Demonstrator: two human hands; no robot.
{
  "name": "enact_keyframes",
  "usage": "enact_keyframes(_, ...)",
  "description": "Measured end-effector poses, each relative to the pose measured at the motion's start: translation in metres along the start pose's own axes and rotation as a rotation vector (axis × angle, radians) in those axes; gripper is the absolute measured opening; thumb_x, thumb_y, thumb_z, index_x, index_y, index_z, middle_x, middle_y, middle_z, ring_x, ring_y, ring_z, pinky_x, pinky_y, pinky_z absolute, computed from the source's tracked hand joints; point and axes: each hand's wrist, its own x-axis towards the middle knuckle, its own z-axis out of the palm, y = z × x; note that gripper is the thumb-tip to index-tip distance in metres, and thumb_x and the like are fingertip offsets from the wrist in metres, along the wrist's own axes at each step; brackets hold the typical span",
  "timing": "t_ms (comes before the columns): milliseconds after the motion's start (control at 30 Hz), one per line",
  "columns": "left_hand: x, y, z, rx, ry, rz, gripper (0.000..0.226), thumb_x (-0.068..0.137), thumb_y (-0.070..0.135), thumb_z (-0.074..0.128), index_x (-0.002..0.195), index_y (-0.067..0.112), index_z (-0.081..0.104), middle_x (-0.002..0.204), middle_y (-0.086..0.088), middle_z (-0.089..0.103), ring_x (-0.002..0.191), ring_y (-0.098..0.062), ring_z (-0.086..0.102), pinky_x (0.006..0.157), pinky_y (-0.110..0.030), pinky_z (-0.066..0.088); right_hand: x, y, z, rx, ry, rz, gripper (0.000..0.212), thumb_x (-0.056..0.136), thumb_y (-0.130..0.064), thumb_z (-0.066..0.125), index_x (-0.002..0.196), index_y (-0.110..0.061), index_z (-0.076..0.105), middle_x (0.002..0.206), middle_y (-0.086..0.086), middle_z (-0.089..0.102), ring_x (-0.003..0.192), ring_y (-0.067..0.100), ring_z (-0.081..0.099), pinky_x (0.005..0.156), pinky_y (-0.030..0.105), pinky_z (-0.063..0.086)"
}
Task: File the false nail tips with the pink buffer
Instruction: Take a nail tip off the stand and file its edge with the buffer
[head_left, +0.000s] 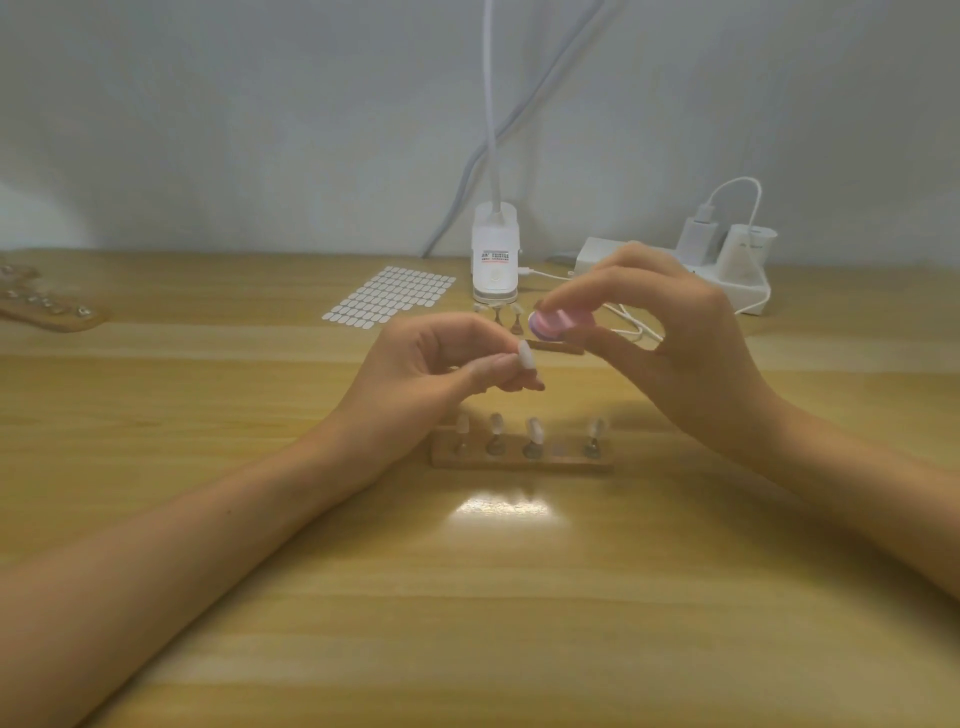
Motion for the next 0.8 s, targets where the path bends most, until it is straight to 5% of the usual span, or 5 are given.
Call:
enact_keyframes(167,-0.001,0.002,0.002,-0.057,-0.044,0.032,0.009,0.086,0.022,0.067,0.092,0.020,0.073,0.084,0.010,0.078,0.080,-0.004,0.074,0.073,-0.011,0.051,-0.003,-0.009,0.011,0.061,-0.027,-0.173,0.017,0.091,-0.011,0.073,0.108,-0.014,0.070,0.091,0.010,0.062,0.086,0.019,0.061,0.081,0.030,0.050)
enact_keyframes(400,-0.001,0.004,0.002,-0.054,-0.041,0.044,0.007,0.087,0.019,0.067,0.089,0.020,0.073,0.081,0.006,0.077,0.077,-0.005,0.071,0.073,-0.013,0.051,-0.004,-0.001,0.006,0.043,0.021,-0.131,0.016,0.093,-0.006,0.071,0.106,-0.015,0.067,0.093,0.007,0.063,0.089,0.011,0.060,0.083,0.024,0.049)
enact_keyframes(533,-0.001,0.003,0.001,-0.064,-0.034,0.026,0.008,0.086,0.017,0.067,0.090,0.016,0.074,0.082,0.005,0.077,0.077,-0.008,0.072,0.075,-0.016,0.053,-0.004,0.001,0.011,-0.018,-0.046,-0.197,0.010,0.095,-0.008,0.067,0.104,-0.007,0.071,0.093,0.009,0.061,0.086,0.022,0.059,0.080,0.035,0.050)
enact_keyframes(667,-0.002,0.003,0.003,-0.048,-0.032,0.016,0.008,0.086,0.016,0.067,0.089,0.013,0.073,0.079,0.001,0.077,0.077,-0.009,0.073,0.073,-0.016,0.054,-0.006,0.004,0.003,0.004,0.036,-0.103,0.012,0.093,-0.009,0.068,0.104,-0.014,0.066,0.093,0.006,0.061,0.089,0.010,0.058,0.085,0.021,0.047)
enact_keyframes(800,-0.003,0.005,0.003,-0.032,-0.037,0.004,0.009,0.085,0.017,0.068,0.091,0.014,0.074,0.081,0.005,0.078,0.079,-0.008,0.074,0.073,-0.015,0.054,-0.006,0.003,0.012,-0.021,-0.031,-0.241,0.011,0.095,-0.010,0.069,0.105,-0.009,0.071,0.095,0.009,0.063,0.088,0.023,0.061,0.082,0.035,0.051)
